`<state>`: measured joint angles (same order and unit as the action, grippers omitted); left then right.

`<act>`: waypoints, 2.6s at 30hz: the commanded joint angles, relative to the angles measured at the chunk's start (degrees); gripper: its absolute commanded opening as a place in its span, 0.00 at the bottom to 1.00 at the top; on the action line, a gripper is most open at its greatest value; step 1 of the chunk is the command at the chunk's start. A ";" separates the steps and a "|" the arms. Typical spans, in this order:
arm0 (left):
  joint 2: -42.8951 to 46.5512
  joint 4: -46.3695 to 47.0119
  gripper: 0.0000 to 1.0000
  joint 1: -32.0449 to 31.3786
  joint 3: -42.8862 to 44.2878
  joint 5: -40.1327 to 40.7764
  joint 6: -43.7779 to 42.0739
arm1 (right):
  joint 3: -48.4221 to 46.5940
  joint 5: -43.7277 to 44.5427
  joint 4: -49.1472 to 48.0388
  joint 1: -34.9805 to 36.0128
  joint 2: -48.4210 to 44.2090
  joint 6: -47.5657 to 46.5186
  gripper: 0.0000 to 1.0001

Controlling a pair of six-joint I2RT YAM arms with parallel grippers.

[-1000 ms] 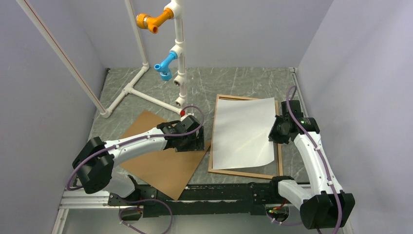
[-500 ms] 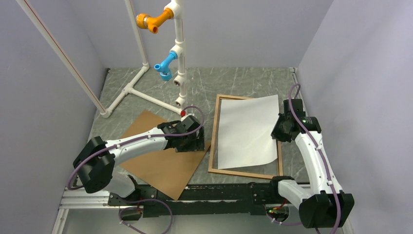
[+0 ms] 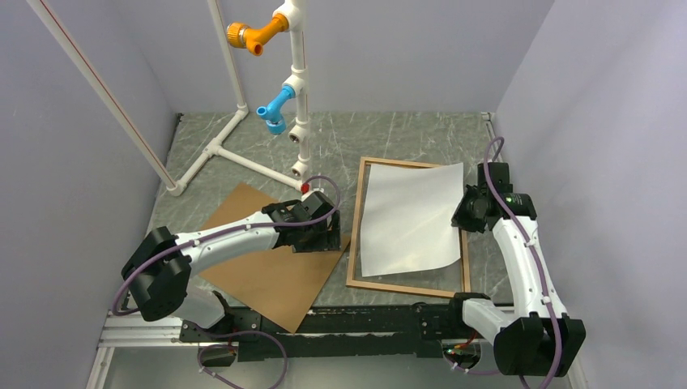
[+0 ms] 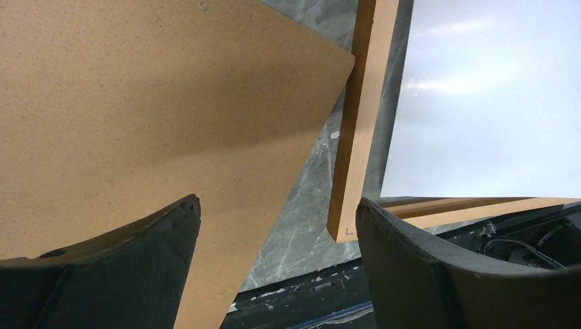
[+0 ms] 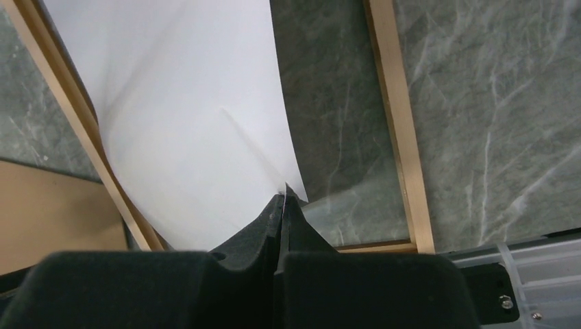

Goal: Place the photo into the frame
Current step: Place the photo in the photo frame.

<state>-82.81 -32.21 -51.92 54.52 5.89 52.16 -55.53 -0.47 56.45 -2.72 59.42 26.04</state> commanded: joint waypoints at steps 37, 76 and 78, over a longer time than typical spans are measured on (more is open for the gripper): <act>-0.47 -1.21 0.87 0.24 2.97 0.94 -1.43 | 8.50 -8.63 -10.85 -0.27 2.31 0.98 0.31; 3.90 12.83 0.88 0.06 -2.63 -7.16 -4.07 | 1.98 -7.69 -7.95 -0.29 -3.16 -1.98 1.00; 2.24 12.33 0.88 0.02 -2.06 -7.64 -3.84 | 1.59 -6.23 -7.25 -0.28 -3.53 -1.50 1.00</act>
<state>-78.19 -19.62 -51.94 50.28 -0.25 48.69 -50.81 -9.80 47.64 -2.96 57.80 24.43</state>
